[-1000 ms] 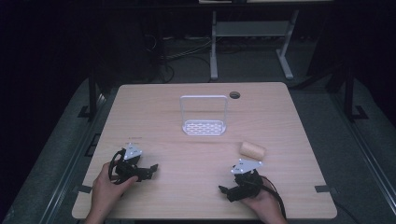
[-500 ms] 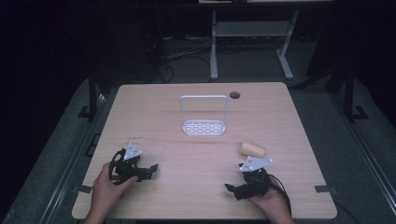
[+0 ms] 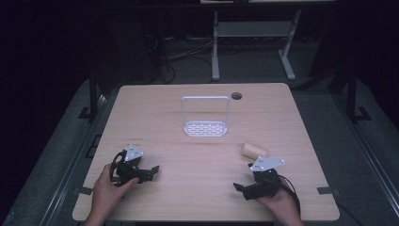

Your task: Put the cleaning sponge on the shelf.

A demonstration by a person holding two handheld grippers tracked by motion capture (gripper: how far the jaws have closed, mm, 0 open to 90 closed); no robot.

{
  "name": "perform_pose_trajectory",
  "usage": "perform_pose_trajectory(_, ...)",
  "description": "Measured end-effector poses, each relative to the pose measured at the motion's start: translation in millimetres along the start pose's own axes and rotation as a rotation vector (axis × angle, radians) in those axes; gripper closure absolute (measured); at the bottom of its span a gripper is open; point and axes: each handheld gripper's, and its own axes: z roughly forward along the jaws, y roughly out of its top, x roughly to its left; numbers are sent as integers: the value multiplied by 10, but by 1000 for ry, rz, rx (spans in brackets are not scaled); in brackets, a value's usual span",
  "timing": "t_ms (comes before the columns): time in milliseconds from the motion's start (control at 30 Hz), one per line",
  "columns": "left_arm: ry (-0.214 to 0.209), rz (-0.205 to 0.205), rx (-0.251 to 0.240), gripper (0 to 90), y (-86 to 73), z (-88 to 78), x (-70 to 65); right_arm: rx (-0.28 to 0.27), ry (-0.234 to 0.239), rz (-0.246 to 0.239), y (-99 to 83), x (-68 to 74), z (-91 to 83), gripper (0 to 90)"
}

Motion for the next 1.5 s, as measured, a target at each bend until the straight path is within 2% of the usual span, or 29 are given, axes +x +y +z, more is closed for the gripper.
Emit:
perform_pose_trajectory(167,0,0,0,126,0,0,0,11,-5,14,-25,-35,-32,92)
perform_pose_trajectory(700,-1,0,0,126,0,0,0,32,-23,13,-79,-120,-97,92)
perform_pose_trajectory(1500,-1,0,0,126,0,0,1,40,-76,64,-184,-340,-278,95)
